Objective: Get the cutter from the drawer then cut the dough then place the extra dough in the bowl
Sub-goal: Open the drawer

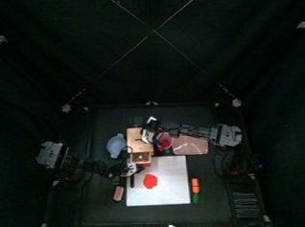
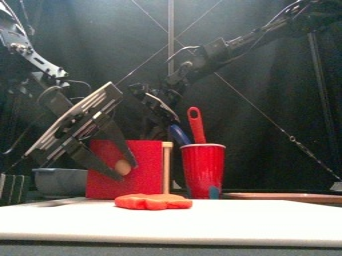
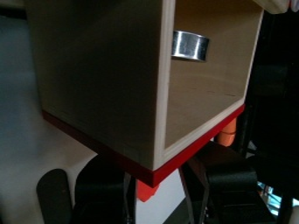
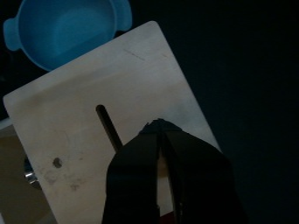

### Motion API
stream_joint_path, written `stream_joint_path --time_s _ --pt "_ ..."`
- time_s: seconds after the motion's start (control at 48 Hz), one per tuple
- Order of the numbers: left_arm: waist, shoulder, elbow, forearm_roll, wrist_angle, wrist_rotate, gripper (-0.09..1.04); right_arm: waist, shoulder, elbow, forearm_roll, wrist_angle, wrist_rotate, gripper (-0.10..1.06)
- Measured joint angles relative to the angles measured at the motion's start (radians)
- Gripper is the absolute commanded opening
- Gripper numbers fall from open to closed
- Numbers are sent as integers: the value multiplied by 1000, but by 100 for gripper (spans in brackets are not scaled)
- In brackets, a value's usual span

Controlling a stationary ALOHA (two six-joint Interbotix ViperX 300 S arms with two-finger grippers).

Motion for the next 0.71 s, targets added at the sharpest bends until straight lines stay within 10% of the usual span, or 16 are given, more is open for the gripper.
stream_joint_path --time_s 0.708 --pt "-37 2 -9 -18 -34 9 84 2 5 -3 0 0 -2 3"
